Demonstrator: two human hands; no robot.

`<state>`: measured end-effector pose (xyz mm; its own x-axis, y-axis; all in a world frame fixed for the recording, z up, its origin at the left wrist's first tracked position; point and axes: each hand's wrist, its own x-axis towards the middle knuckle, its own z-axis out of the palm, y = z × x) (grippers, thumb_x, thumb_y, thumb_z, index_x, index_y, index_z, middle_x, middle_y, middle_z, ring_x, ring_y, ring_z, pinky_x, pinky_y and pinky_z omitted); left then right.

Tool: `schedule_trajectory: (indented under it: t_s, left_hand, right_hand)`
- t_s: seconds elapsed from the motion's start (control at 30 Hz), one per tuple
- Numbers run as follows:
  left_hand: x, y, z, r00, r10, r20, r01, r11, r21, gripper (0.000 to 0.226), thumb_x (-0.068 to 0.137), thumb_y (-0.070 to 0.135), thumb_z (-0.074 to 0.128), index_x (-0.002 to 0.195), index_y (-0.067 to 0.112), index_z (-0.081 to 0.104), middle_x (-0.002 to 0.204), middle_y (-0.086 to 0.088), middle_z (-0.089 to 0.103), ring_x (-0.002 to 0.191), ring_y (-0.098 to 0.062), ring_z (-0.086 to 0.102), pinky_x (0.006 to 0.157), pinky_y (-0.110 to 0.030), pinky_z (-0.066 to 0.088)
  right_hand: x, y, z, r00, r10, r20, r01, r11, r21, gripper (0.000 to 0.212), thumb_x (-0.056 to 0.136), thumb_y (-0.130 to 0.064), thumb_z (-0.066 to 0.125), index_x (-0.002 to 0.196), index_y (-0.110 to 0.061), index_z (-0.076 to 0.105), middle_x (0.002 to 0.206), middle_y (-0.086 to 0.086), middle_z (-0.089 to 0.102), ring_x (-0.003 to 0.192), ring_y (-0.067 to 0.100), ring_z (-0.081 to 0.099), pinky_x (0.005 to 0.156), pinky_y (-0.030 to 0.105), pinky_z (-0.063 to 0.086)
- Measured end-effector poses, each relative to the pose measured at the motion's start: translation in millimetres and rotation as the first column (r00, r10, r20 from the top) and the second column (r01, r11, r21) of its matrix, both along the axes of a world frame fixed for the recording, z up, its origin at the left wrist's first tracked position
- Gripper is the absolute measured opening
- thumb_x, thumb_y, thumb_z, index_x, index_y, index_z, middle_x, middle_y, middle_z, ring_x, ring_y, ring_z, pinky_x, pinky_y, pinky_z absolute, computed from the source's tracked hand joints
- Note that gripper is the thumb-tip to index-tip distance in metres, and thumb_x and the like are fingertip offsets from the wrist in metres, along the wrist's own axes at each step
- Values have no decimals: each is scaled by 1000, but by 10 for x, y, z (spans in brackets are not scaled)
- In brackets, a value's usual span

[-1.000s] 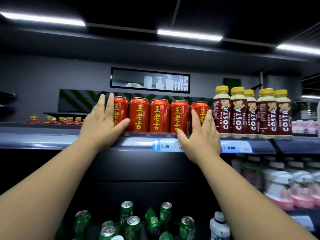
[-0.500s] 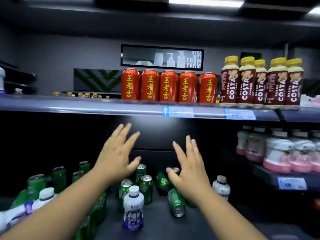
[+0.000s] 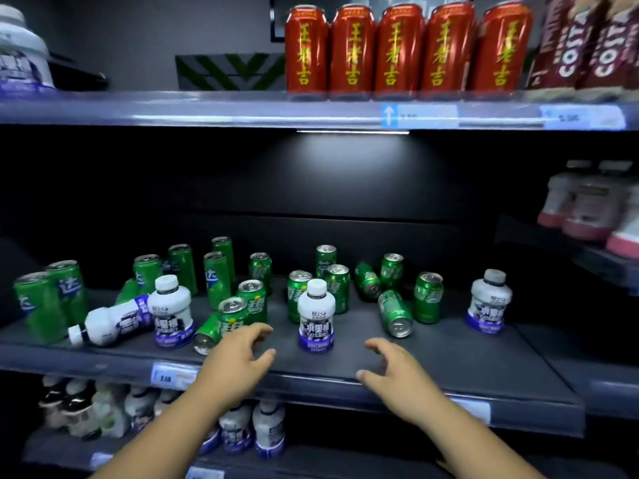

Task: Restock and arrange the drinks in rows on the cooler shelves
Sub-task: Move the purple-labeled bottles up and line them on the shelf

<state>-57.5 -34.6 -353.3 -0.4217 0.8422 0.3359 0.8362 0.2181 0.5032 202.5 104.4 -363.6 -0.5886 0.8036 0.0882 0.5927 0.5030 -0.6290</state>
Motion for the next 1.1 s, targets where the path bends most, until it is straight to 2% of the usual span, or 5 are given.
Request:
schedule_trajectory:
  t_s: [0.2,0.6,0.77,0.93,1.1]
  left_hand:
    - [-305,-272,-207,989,123,83,-121,992,-29,34,84,34,69,117,30,64,102,9,65,90,-9,61,79,-27,49]
    - [-1265,-464,-75,974,172,146,-178,983,31,30,84,24,71,114,25,65,97,9,65,85,-8,61,76,-25,43]
    - [-1722,-471,-107,970,192,147,-210,970,119,29,82,20,71,109,22,63,98,2,61,90,-17,59,79,-30,43]
    - [-2058,-453,-146,956,231,181,-267,941,206,62,73,23,80,126,17,48,113,-3,52,101,-21,53,90,-37,46]
    - [-2271,-408,-238,958,168,230,-206,967,150,92,70,30,84,144,19,32,137,-7,49,121,-26,51,102,-40,42]
  right_hand:
    - [-391,138,15,999,2,-53,-7,995,-96,68,78,-42,77,138,-35,45,135,-4,51,121,14,53,102,35,45]
    - [-1437,300,-29,943,-127,-309,111,991,-70,92,72,-9,83,149,-27,36,132,1,57,119,20,55,98,30,43]
    - [-1782,201,-145,941,-147,-305,134,989,-62,89,68,-25,88,142,-36,41,131,-3,57,118,20,56,102,42,47]
    - [-2134,-3,-203,933,-124,-339,124,992,-20,88,73,-25,86,145,-37,37,134,-6,55,118,19,54,102,41,46]
    - [-2294,-157,-235,916,-131,-380,118,991,-59,87,80,-17,81,146,-40,29,122,-10,60,107,17,61,89,31,45]
